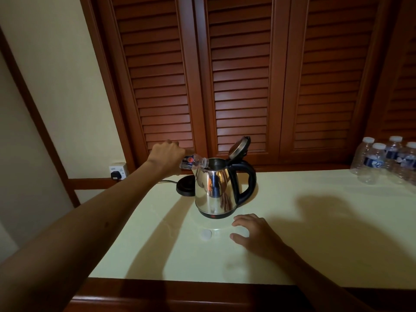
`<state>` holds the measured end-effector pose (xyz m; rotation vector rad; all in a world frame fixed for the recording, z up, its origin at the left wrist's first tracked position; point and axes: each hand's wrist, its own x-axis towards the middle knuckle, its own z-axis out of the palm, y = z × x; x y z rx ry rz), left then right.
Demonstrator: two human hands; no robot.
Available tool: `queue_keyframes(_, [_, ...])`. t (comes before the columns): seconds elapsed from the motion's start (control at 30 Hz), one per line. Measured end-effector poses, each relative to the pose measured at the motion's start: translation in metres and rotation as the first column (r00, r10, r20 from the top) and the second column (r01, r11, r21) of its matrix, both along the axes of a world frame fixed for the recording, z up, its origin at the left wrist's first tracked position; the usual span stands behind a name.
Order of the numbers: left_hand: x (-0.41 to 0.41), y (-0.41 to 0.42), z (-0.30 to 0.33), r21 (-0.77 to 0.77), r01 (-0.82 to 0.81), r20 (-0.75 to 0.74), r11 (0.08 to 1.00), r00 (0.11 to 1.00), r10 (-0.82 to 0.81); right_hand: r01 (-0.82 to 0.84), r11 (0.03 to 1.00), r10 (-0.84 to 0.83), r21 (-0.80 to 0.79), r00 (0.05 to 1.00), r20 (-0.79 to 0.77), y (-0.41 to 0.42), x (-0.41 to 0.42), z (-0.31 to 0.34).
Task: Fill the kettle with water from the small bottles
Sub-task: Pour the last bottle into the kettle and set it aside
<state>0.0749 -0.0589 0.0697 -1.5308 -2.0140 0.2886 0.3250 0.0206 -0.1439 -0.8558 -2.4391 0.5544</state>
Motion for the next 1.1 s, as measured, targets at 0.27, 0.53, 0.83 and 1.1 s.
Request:
queue_keyframes(0.27, [0.003,0.004,0.002,-0.014,-0.007,-0.018,1.000,1.000,0.007,0.001,1.000,-0.001,-0.005,1.000,0.008,-0.001,0.000,0.000])
queue_keyframes(0.53, [0.005,0.011,0.009,-0.030,0.039,-0.124,0.999,0.991,-0.042,0.003,1.000,-0.003,-0.002,1.000,-0.009,-0.001,0.000,0.001])
queue_keyframes(0.83, [0.011,0.019,0.020,-0.094,0.132,-0.289,0.987,0.945,-0.154,0.001,1.000,-0.001,-0.008,1.000,-0.019,-0.003,0.000,0.003])
queue_keyframes(1.1, [0.009,0.025,0.021,-0.111,0.178,-0.344,0.978,0.916,-0.206,0.008,1.000,-0.008,-0.003,1.000,-0.019,-0.003,0.000,0.004])
